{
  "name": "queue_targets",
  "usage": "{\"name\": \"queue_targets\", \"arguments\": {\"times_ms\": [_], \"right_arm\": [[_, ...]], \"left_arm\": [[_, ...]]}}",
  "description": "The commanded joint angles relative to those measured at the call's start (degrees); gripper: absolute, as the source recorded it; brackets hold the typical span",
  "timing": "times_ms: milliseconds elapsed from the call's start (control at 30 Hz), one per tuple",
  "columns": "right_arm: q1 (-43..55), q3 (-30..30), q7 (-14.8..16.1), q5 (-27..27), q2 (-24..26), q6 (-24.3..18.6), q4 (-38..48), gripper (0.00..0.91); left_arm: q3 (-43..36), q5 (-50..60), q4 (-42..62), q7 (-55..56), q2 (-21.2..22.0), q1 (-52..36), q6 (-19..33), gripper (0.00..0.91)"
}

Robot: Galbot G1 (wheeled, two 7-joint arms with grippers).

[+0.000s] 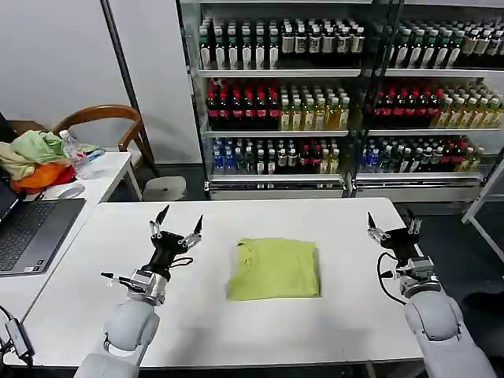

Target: Fold and organize the clothes.

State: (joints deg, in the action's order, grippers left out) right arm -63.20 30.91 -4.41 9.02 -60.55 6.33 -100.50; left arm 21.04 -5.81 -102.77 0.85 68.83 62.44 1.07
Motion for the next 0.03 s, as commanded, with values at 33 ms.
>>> {"name": "queue_targets", "arguments": {"times_ms": [33], "right_arm": [[-1.0, 1.25, -0.88, -2.19, 0.27, -1.49, -0.35, 0.907]], "left_arm": [[-1.21, -0.35, 0.97, -0.08, -0.07, -2.21, 0.91, 0.907]]}}
